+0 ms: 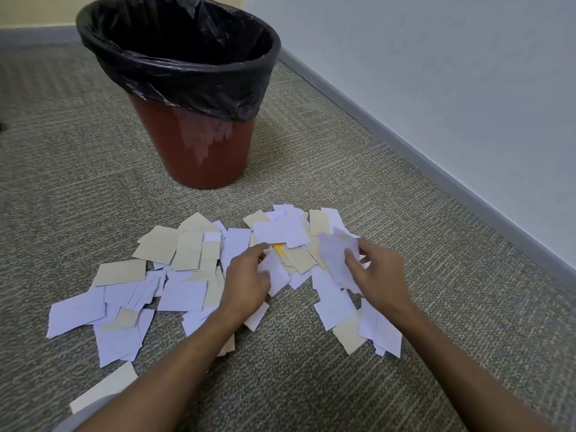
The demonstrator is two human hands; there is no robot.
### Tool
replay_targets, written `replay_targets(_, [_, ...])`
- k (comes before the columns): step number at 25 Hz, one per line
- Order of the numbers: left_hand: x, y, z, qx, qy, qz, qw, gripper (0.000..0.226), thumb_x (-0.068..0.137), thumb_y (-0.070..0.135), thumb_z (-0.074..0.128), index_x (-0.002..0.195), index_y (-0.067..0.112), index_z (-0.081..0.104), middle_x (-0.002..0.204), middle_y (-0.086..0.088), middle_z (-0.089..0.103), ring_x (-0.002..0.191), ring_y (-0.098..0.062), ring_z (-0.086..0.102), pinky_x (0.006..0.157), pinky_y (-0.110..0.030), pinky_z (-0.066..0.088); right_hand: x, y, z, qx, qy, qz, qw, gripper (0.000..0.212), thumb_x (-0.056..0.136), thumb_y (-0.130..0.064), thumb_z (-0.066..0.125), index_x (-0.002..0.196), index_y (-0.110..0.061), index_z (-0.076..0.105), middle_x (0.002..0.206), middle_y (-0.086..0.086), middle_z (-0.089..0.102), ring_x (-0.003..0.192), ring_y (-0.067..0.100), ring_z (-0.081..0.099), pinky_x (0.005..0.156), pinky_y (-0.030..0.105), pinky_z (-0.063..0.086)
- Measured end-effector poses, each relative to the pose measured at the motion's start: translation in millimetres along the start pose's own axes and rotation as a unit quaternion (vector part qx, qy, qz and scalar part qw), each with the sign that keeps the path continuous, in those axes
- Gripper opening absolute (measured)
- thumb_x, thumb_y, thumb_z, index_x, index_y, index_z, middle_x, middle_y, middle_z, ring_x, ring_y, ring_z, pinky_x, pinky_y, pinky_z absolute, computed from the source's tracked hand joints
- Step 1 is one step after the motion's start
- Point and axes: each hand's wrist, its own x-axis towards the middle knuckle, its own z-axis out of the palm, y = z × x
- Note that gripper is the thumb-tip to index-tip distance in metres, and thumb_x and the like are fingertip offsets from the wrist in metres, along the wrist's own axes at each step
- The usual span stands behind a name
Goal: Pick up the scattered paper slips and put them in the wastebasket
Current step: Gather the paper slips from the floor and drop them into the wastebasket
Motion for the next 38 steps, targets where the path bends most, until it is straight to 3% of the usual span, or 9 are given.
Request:
replay_targets(2, [-2, 9, -5, -0.060, 0.006, -0.031, 0.998, 0.040, 0.082, 0.002, 0.066, 0.120, 0.015, 0.063, 0.098, -0.001, 0.065, 0.080, -0.008, 0.062, 0.067, -0.005, 0.041, -2, 2, -9, 0.057, 0.005, 0.045, 0.997, 0.015, 0.092, -0.015, 0.061, 0.103, -0.011, 0.071, 0.080, 0.000, 0.071, 0.066, 0.012, 0.061, 0.061, 0.008, 0.044])
replay_targets(4, [-6, 14, -7, -0.090, -0.021, -0.037, 0.995, 0.026, 0.083, 0.006, 0.069, 0.108, 0.014, 0.068, 0.092, 0.006, 0.064, 0.074, 0.004, 0.057, 0.061, -0.002, 0.040, -6, 9, -5, 0.005, -0.049, 0.052, 0.997, 0.016, 0.090, -0.021, 0.062, 0.101, -0.012, 0.069, 0.079, 0.000, 0.070, 0.067, 0.012, 0.061, 0.064, 0.021, 0.049])
replay_targets(9, [-20, 11, 5, -0.033, -0.131, -0.005, 0.991, 0.021, 0.085, 0.014, 0.067, 0.106, 0.013, 0.071, 0.103, -0.002, 0.072, 0.092, -0.016, 0.065, 0.080, -0.031, 0.052, -20, 16, 20, -0.125, -0.195, 0.065, 0.971, 0.046, 0.092, -0.032, 0.058, 0.133, -0.012, 0.050, 0.059, -0.004, 0.043, 0.059, 0.021, 0.051, 0.054, 0.035, 0.038])
replay_targets(13, [-26, 10, 14, 0.041, -0.167, -0.005, 0.985, 0.042, 0.088, 0.022, 0.064, 0.128, 0.009, 0.060, 0.126, -0.007, 0.064, 0.112, -0.024, 0.060, 0.094, -0.035, 0.049, -15, 17, 8, -0.037, -0.105, 0.100, 0.989, 0.037, 0.091, -0.030, 0.062, 0.120, -0.008, 0.059, 0.077, 0.001, 0.062, 0.068, 0.018, 0.058, 0.062, 0.032, 0.044])
replay_targets(18, [-25, 34, 21, -0.104, -0.186, -0.027, 0.977, 0.013, 0.094, 0.019, 0.057, 0.099, 0.010, 0.065, 0.097, -0.007, 0.067, 0.088, -0.017, 0.063, 0.076, -0.034, 0.049, -3, 44, -31, 0.152, -0.009, 0.256, 0.955, 0.025, 0.091, -0.023, 0.064, 0.113, -0.012, 0.065, 0.101, 0.002, 0.070, 0.084, 0.015, 0.066, 0.065, 0.032, 0.051])
replay_targets(25, [-18, 51, 79, 0.089, -0.246, 0.093, 0.961, 0.035, 0.095, 0.032, 0.048, 0.123, 0.011, 0.052, 0.143, -0.006, 0.036, 0.140, -0.022, 0.022, 0.111, -0.045, 0.022, -14, 88, -39, 0.197, -0.088, 0.408, 0.887, 0.024, 0.089, -0.018, 0.066, 0.110, -0.006, 0.065, 0.102, 0.010, 0.069, 0.083, 0.022, 0.065, 0.065, 0.031, 0.049])
replay_targets(28, [6, 68, 92, 0.198, -0.229, 0.177, 0.937, 0.036, 0.095, 0.028, 0.048, 0.126, 0.010, 0.051, 0.158, -0.006, 0.015, 0.148, -0.021, -0.002, 0.116, -0.047, 0.006, -13, 95, -29, 0.141, -0.167, 0.365, 0.905, 0.025, 0.090, -0.021, 0.065, 0.107, -0.003, 0.064, 0.099, 0.010, 0.066, 0.089, 0.029, 0.063, 0.066, 0.032, 0.048])
replay_targets(32, [38, 71, 101, 0.331, -0.328, 0.171, 0.868, 0.039, 0.089, 0.024, 0.053, 0.126, 0.012, 0.055, 0.162, -0.008, 0.002, 0.148, -0.025, -0.014, 0.116, -0.057, -0.008, -10, 105, -13, -0.049, -0.249, 0.257, 0.932, 0.068, 0.087, -0.040, 0.067, 0.141, -0.011, 0.038, 0.139, 0.010, 0.036, 0.130, 0.030, 0.034, 0.106, 0.043, 0.035])
replay_targets(38, [47, 72, 96, 0.384, -0.285, 0.227, 0.849, 0.023, 0.078, 0.018, 0.060, 0.100, 0.013, 0.061, 0.127, -0.008, 0.044, 0.127, -0.030, 0.030, 0.110, -0.054, 0.014, 10, 97, -10, 0.014, -0.290, 0.241, 0.926, 0.072, 0.071, -0.034, 0.083, 0.131, -0.014, 0.047, 0.120, 0.003, 0.060, 0.110, 0.026, 0.058, 0.089, 0.039, 0.049])
